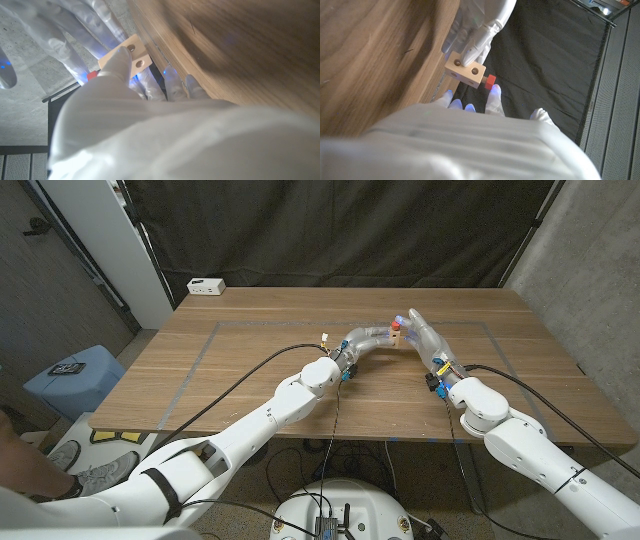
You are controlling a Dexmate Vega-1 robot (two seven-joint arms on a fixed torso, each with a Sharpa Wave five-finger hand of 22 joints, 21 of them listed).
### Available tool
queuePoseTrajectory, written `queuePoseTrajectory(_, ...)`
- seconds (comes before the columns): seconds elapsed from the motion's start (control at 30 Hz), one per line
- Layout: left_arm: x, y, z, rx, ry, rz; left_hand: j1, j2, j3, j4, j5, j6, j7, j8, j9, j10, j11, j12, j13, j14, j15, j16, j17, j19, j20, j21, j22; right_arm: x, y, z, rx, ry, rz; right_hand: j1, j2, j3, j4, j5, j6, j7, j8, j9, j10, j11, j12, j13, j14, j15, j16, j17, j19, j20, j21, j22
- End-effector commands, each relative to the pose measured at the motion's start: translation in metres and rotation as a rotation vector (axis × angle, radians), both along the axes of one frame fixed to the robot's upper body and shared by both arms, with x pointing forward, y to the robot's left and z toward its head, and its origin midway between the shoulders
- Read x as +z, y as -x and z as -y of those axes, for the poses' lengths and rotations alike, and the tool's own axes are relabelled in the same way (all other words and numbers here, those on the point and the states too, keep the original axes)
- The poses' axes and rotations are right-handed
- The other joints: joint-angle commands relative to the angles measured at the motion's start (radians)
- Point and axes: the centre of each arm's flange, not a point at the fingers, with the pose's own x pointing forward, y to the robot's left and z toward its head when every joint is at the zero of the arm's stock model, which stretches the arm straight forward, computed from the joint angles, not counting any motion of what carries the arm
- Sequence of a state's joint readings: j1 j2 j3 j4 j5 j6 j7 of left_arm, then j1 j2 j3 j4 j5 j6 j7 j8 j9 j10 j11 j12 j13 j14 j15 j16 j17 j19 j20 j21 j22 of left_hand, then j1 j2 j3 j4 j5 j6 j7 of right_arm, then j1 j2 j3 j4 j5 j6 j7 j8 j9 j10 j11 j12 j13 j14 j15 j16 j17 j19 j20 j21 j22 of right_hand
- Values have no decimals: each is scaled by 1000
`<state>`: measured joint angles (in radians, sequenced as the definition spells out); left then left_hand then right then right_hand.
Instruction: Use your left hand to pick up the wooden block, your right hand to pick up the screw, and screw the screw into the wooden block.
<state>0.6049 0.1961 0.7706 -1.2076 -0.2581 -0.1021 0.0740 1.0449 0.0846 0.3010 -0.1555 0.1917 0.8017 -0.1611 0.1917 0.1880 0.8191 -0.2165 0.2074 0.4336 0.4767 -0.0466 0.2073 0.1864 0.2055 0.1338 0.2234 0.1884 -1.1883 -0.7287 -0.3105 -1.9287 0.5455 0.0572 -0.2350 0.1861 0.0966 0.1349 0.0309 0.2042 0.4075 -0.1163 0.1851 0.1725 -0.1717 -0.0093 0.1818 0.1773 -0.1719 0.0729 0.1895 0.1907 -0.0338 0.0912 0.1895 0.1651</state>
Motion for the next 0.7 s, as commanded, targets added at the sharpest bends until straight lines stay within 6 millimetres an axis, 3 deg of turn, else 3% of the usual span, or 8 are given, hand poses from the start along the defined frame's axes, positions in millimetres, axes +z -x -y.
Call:
queuePoseTrajectory(0.03,1,-1,0,-4,3,0,8,8,4,0,8,2,2,7,5,5,2,4,4,0,-51,6,1,3,4,3,6,0,3,0,5,3,-5,3,12,11,1,5,8,1,7,3,-95,-3,9,1,-135,-2,6,1,12,4,4,5)
queuePoseTrajectory(0.7,2,1,0,-8,-5,5,9,8,4,-1,8,-1,1,6,5,5,3,4,5,-1,-51,7,1,4,4,3,6,4,9,1,-3,-15,22,9,16,17,-4,6,21,2,7,3,-81,1,13,1,-123,-1,9,0,21,7,6,5)
